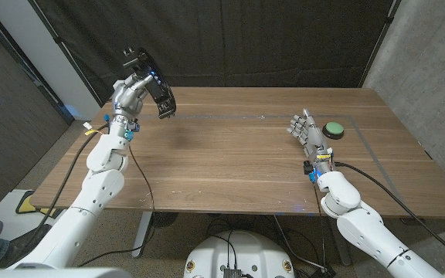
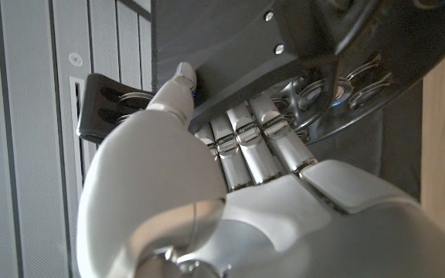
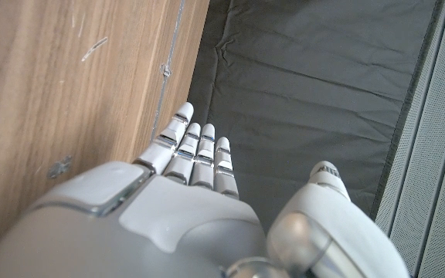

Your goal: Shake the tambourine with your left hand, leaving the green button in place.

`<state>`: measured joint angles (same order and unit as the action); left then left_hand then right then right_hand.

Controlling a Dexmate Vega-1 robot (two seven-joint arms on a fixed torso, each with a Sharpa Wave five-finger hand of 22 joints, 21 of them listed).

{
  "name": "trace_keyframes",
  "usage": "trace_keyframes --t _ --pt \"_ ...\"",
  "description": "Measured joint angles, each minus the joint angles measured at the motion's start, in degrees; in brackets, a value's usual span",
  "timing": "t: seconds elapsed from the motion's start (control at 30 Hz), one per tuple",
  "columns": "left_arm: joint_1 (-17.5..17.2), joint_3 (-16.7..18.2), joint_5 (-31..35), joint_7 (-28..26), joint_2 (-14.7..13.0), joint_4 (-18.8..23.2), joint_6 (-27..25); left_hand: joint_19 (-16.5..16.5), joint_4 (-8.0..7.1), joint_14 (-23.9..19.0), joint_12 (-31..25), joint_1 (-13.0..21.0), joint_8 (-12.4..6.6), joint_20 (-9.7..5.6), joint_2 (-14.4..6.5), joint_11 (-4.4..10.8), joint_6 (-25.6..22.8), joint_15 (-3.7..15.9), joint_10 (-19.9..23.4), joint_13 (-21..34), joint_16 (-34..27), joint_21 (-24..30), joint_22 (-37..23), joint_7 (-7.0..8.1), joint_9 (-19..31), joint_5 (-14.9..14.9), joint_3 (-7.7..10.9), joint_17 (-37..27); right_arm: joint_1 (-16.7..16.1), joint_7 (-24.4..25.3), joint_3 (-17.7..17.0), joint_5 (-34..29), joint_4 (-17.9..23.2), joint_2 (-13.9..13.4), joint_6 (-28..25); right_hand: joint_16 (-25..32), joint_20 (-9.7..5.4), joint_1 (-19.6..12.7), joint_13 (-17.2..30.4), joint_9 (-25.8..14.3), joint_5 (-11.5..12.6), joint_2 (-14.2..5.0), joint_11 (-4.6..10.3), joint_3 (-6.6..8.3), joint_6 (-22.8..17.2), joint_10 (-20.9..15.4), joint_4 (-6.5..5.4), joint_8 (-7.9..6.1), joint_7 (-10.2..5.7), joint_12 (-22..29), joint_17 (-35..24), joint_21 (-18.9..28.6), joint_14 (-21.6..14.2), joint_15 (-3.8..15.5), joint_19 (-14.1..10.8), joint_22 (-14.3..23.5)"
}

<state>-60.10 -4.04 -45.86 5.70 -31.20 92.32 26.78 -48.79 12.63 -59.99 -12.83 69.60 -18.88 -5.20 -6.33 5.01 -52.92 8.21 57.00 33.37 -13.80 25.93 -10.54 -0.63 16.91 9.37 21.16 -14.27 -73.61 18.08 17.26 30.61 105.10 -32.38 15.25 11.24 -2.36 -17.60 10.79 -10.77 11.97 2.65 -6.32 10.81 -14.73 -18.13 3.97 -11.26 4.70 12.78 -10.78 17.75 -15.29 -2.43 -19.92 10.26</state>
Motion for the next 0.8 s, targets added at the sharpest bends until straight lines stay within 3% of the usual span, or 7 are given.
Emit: trace_keyframes --t 0.07,0.37,0.63,0.8 --pt "-0.17 -0.08 2.4 -2.58 -0.68 1.05 -0.43 0.21 -1.02 0.21 0.0 -0.21 0.0 0.21 0.21 0.0 0.0 0.21 0.01 0.0 0.07 0.0 0.0 0.0 0.01 0.15 1.17 0.0 -0.11 -0.01 -0.06 0.05 -0.09 0.0 0.09 0.0 0.0 0.0 0.0 0.0 0.0 0.0 0.12 -0.09 0.0 -0.13 0.09 0.0 0.0 0.0 0.0 -0.35 0.0 0.0 0.0 0.0" --pt "-1.14 -2.33 20.2 -20.36 -5.85 12.99 -10.44 0.42 -1.02 0.22 0.44 -0.21 0.02 -0.01 0.21 -0.07 0.01 0.21 0.09 -0.07 0.18 0.0 0.0 -0.01 0.01 0.19 1.17 0.01 -0.77 -0.27 -0.35 0.42 -0.73 0.17 1.17 0.0 0.0 0.0 0.0 0.0 0.0 0.0 0.31 -0.07 0.0 -0.31 0.07 0.0 0.0 0.0 0.0 -0.38 0.0 0.0 0.0 0.0" --pt "0.2 -6.64 36.01 -29.52 -8.45 18.86 -20.83 0.93 -1.02 0.52 0.45 -0.21 0.04 0.09 0.2 0.17 0.01 0.52 0.06 -0.16 0.28 0.0 0.0 -0.01 0.0 0.18 1.17 0.03 -1.12 -0.43 -0.45 0.62 -1.22 0.48 1.98 0.0 0.0 0.0 0.0 0.0 0.0 0.0 0.3 -0.07 0.0 -0.31 0.07 0.0 0.0 0.0 0.0 -0.37 0.0 0.0 0.0 0.0" --pt "1.42 -9.61 45.01 -31.96 -9.72 20.82 -25.93 1.24 -1.03 0.62 0.46 -0.21 0.08 -0.22 0.2 0.36 0.02 0.62 -0.11 -0.2 0.29 0.0 0.0 -0.02 -0.19 0.15 1.17 0.06 -1.22 -0.54 -0.45 0.72 -1.54 0.7 2.35 0.0 0.22 0.0 0.0 0.0 0.0 0.0 0.3 -0.07 0.0 -0.31 0.07 0.0 0.0 0.0 0.0 -0.62 0.0 0.0 -0.22 0.0"
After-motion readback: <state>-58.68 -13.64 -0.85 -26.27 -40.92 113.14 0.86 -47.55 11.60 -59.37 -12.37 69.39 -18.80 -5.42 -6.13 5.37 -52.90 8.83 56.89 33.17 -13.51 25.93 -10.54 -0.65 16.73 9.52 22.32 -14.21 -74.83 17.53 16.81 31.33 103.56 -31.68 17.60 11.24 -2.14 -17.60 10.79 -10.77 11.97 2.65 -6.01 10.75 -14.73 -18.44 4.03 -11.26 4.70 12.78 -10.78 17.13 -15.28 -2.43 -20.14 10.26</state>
